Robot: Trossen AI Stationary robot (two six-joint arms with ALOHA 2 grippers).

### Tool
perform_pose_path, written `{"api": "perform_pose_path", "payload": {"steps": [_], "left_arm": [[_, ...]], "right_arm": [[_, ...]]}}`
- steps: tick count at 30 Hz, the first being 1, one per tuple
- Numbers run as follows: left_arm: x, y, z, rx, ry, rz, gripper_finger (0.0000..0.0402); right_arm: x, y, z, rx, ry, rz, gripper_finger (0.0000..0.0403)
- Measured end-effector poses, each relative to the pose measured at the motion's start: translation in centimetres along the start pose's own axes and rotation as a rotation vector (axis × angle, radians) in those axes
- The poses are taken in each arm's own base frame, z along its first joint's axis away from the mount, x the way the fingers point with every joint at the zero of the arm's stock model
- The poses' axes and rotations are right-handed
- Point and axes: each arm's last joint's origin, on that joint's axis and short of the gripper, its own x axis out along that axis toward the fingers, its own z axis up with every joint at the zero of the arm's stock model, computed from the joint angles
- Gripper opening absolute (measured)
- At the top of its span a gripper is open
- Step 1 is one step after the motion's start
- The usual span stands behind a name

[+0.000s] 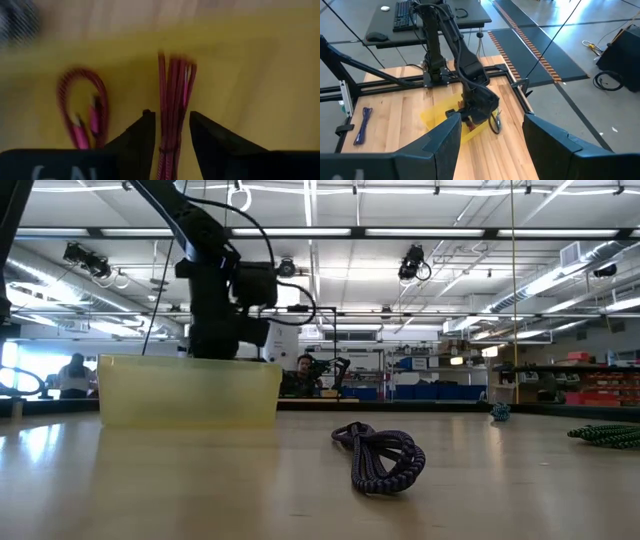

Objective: Pick and place USB-C Cables
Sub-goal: Put the pink charger cable into the yellow bin, then move the yellow bin to the middle of the table

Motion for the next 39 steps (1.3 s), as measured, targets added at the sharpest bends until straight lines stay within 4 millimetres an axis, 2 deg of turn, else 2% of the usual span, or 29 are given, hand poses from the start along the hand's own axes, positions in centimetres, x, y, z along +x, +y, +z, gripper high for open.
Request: {"api": "perform_pose_path", "payload": {"steps": [9,13,18,23,27,32,36,39], "left_arm": [[-4.2,-0.4,2.6,0.006,0.032,-0.011,0.0130],[-6.9,-1.3,4.6,0.039,-0.045,-0.004,0.0130],[-10.7,-2.4,7.3,0.080,-0.187,0.100,0.0130],[-14.3,-2.8,8.9,0.046,-0.303,0.121,0.0130],[-16.6,-3.6,9.0,0.033,-0.303,0.116,0.0130],[-18.9,-5.6,8.7,0.065,-0.294,0.179,0.0130],[-21.2,-7.6,8.0,0.069,-0.362,0.237,0.0130],[-23.7,-9.2,6.8,0.050,-0.447,0.261,0.0130]], "right_arm": [[0.0,0.1,-0.1,0.020,0.013,0.024,0.0217],[0.0,0.1,-0.2,0.008,0.021,0.023,0.0217],[0.0,-0.4,-0.5,0.007,0.058,-0.016,0.0217],[0.8,-1.4,-1.6,0.042,0.181,-0.077,0.0217],[2.1,-1.8,-2.7,0.098,0.297,-0.116,0.0217],[3.8,-2.2,-3.8,0.120,0.387,-0.145,0.0217],[5.4,-2.7,-5.2,0.125,0.489,-0.175,0.0214],[7.4,-3.2,-6.7,0.136,0.580,-0.173,0.0201]]}}
